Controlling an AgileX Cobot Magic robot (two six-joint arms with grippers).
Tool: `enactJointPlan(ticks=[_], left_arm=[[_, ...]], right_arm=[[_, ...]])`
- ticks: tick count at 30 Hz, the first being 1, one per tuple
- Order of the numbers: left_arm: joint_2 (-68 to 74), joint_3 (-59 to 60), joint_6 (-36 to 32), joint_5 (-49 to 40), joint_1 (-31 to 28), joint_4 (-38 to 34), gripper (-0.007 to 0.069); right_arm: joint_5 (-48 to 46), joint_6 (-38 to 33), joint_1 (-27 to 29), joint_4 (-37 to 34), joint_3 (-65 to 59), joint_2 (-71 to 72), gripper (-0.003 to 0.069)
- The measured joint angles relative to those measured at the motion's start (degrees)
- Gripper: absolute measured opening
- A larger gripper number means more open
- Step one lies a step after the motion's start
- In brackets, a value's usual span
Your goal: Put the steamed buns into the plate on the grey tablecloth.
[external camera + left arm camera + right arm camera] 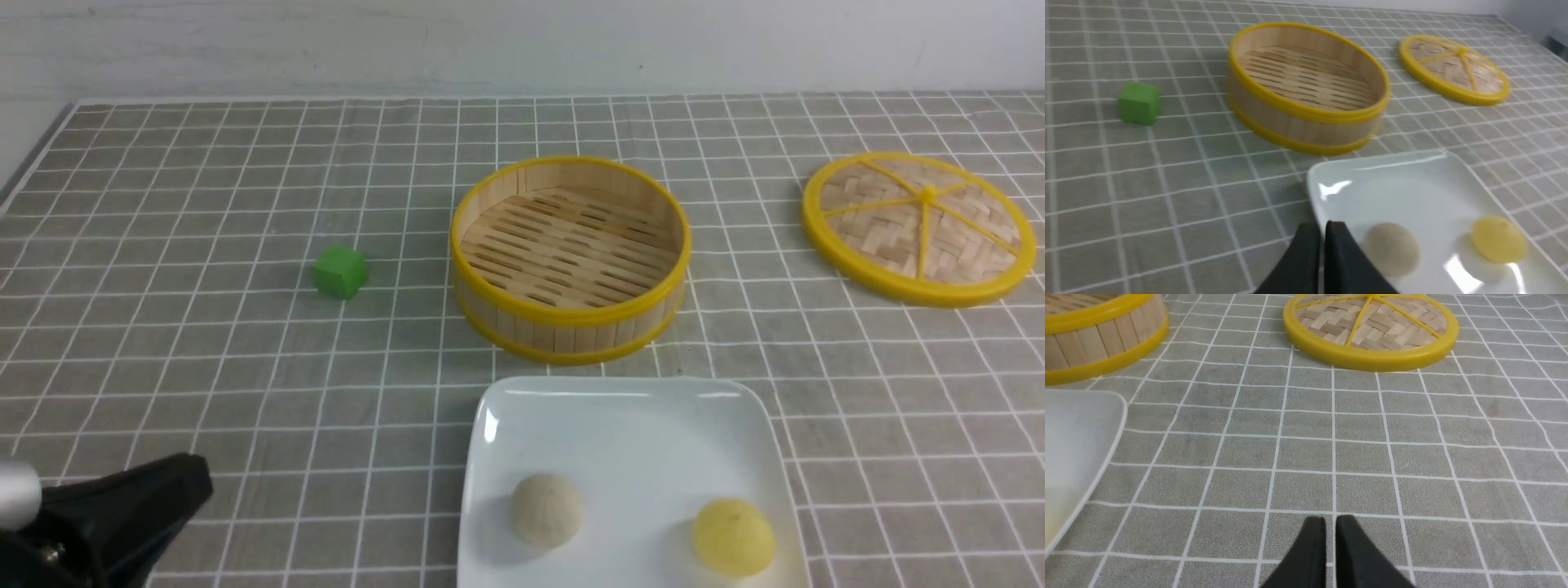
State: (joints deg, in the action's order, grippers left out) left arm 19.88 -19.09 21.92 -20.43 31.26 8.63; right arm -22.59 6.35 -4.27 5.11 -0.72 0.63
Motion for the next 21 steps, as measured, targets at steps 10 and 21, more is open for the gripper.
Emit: enactJointPlan(ticks=[10, 21], left_arm=[[-11.01, 15.12, -7.99, 3.63, -23.73, -1.01, 0.0054], [-20.53, 20.59, -8.00, -0.61, -27.45, 0.32, 0.0065]], right_arm=[[0.00, 0.00, 0.00, 0.00, 0.00, 0.00, 0.0075], [0.00, 0.00, 0.00, -0.06, 0.00, 0.00, 0.0088]])
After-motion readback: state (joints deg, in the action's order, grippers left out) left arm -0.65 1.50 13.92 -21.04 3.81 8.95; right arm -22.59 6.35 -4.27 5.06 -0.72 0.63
